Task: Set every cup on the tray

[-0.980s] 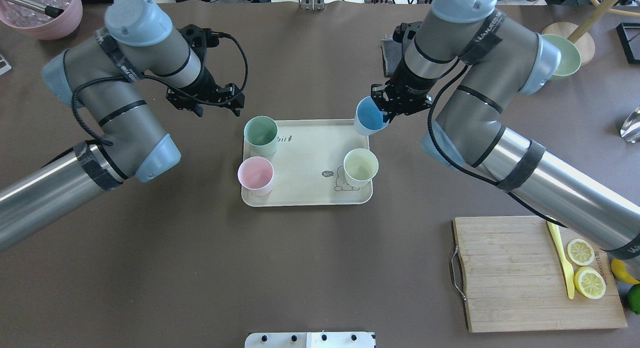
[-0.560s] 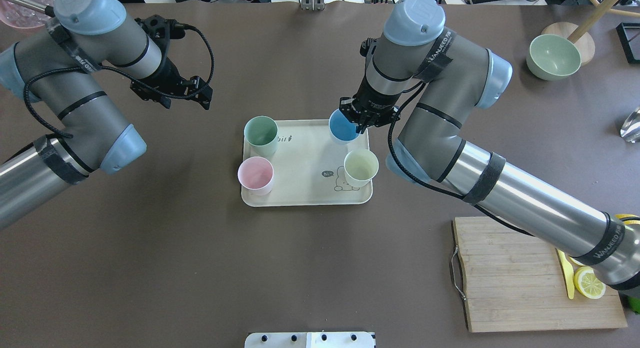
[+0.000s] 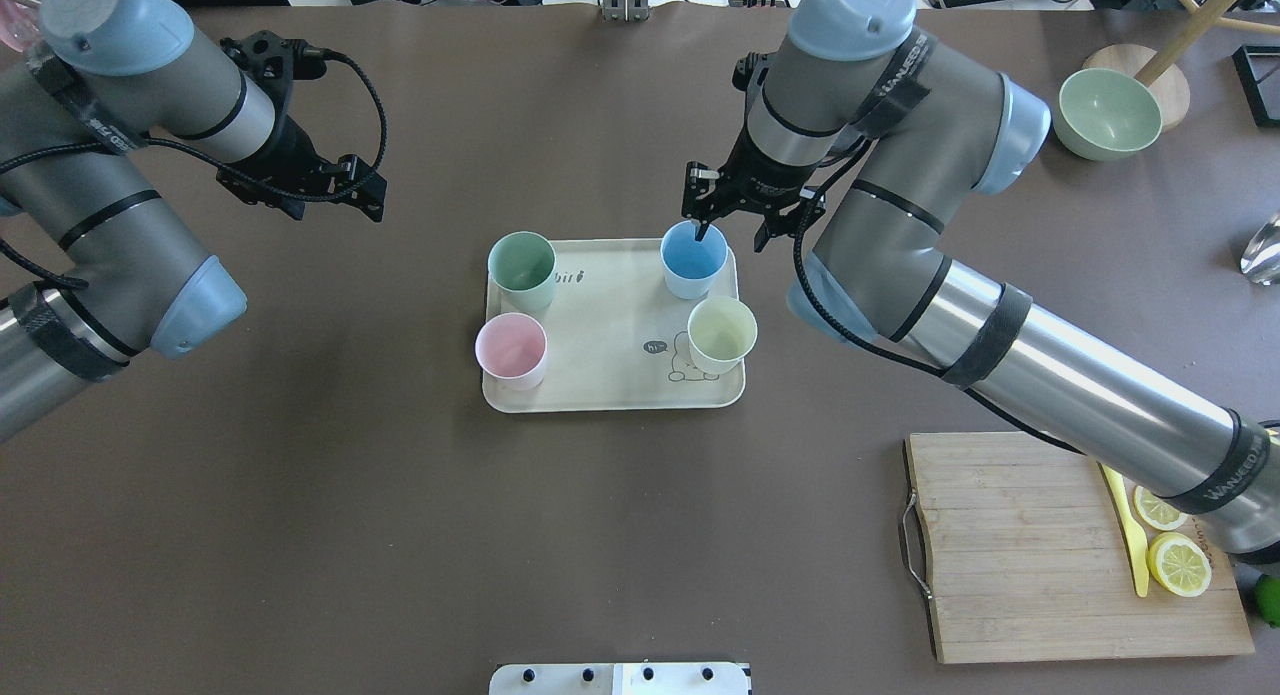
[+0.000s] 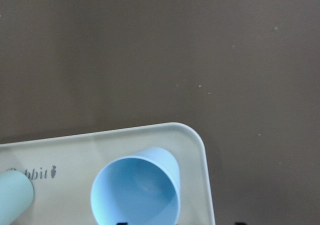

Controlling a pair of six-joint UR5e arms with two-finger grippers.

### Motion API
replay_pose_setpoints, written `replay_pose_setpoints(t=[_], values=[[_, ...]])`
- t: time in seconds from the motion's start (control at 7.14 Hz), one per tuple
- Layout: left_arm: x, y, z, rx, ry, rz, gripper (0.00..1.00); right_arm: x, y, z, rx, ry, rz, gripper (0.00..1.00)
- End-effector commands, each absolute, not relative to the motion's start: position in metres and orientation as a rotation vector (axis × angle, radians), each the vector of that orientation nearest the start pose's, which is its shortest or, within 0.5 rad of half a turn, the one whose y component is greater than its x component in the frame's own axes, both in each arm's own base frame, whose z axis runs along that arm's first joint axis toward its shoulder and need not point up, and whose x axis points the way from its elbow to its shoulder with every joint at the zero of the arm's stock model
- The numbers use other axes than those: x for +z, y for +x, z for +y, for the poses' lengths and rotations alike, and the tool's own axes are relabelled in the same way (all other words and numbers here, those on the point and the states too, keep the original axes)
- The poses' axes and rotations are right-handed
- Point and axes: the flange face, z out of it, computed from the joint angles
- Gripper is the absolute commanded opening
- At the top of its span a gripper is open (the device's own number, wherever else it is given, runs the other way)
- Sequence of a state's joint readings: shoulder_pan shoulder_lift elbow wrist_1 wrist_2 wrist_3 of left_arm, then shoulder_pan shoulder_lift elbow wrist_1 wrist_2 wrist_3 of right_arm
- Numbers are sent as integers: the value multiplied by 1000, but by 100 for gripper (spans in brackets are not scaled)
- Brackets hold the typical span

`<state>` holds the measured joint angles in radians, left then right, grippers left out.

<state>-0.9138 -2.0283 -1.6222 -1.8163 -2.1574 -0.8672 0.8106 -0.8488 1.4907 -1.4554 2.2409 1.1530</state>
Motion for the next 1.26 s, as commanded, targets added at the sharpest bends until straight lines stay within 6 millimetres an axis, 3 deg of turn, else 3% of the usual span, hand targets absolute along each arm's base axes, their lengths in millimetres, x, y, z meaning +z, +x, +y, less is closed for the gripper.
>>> replay_pose_setpoints(t=[0.0,0.28,0.56,0.7,0.84,0.98,1.12], values=[[375,287,-549,23,172,887,98,296,-328,-572,87,-56,-987,100],[424,210,-539,118,226,796,98,383,-228,-578,6,32,-935,100],[478,124,-536,212,257,720,98,454,-154,-576,-69,82,-874,100],[502,75,-526,231,257,752,98,486,-121,-570,-124,85,-839,100],[529,39,-512,262,264,757,98,511,-80,-564,-157,86,-811,100],[558,18,-489,295,256,742,98,540,-38,-552,-185,102,-793,100],[576,7,-481,297,242,725,98,560,-14,-539,-183,105,-782,100]])
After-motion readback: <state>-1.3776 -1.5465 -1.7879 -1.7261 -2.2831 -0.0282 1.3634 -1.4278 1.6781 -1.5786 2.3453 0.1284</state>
